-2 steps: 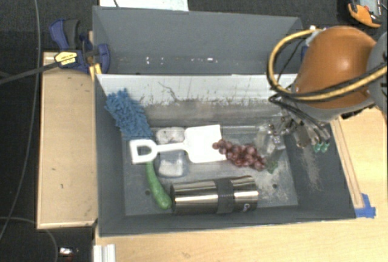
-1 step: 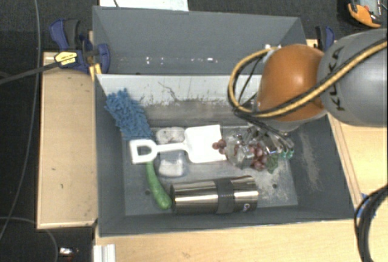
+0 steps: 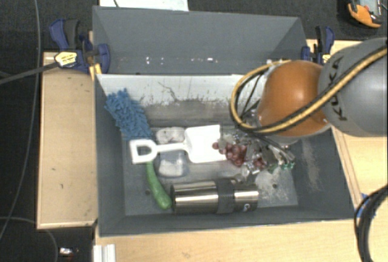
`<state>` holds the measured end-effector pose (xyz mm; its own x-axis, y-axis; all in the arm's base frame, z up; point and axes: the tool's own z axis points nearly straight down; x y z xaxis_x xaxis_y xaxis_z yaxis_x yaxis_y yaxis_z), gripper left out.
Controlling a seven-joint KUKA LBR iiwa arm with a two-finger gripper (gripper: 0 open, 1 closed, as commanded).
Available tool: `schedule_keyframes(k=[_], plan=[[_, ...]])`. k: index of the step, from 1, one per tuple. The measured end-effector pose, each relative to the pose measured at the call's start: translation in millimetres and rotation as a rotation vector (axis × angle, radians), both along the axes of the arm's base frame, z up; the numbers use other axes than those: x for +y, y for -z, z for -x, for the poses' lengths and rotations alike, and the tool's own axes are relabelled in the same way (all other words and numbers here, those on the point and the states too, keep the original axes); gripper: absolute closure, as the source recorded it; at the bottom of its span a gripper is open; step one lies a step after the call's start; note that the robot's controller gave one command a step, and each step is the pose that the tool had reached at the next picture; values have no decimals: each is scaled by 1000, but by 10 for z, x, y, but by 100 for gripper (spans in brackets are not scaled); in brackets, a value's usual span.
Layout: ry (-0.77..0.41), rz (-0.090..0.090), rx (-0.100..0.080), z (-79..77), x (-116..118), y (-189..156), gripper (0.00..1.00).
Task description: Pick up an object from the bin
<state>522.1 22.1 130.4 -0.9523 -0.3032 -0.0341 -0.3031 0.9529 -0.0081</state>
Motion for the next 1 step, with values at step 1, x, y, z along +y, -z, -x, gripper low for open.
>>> schedule_keyframes(k=[1], plan=[[-1, 0, 0, 1, 0, 0, 0]])
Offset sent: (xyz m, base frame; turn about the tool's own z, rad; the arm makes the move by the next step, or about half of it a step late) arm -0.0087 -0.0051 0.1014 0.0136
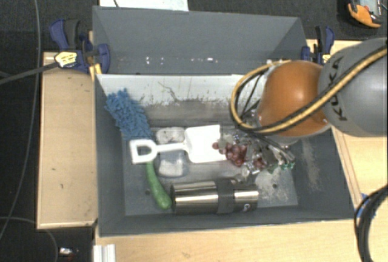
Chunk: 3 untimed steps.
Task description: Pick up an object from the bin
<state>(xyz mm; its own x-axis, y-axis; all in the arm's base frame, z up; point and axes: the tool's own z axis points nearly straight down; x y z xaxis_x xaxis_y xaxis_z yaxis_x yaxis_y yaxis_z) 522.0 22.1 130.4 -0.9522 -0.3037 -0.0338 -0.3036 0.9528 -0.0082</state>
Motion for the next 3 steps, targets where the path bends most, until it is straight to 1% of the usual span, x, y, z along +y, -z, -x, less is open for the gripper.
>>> schedule_keyframes(k=[1, 2, 3], plan=[[21, -2, -2, 78, -52, -1016, 0], [24, -2, -18, 35, -101, -839, 0], [-423, 18, -16, -1, -126, -548, 0]])
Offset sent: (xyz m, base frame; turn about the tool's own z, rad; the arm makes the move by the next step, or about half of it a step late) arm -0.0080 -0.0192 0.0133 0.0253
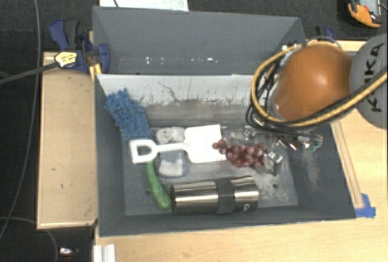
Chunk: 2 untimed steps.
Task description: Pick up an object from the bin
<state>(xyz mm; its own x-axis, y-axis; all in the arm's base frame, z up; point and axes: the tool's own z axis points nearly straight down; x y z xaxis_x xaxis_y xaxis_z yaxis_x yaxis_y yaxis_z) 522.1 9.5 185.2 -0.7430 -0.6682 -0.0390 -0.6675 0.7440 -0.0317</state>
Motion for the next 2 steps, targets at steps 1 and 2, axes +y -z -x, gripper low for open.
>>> schedule_keyframes(k=[1, 2], plan=[[230, -14, -6, 103, -32, 681, 100], [229, -20, -20, 76, -12, 681, 0]])
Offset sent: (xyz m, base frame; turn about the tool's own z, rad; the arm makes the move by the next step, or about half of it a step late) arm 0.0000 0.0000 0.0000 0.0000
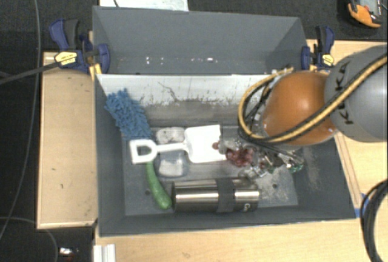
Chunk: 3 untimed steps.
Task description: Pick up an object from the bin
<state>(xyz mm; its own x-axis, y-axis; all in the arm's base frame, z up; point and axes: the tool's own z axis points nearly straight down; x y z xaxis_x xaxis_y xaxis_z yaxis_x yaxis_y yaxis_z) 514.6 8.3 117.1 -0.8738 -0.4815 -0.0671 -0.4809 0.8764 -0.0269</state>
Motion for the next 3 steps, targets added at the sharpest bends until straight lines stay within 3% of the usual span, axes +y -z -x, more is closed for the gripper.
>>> schedule_keyframes(k=[1, 2, 3], plan=[[-2, 3, 17, 41, -8, 23, 100], [-2, 3, 17, 41, -8, 23, 100], [-202, 10, -40, 110, -5, 90, 0]])
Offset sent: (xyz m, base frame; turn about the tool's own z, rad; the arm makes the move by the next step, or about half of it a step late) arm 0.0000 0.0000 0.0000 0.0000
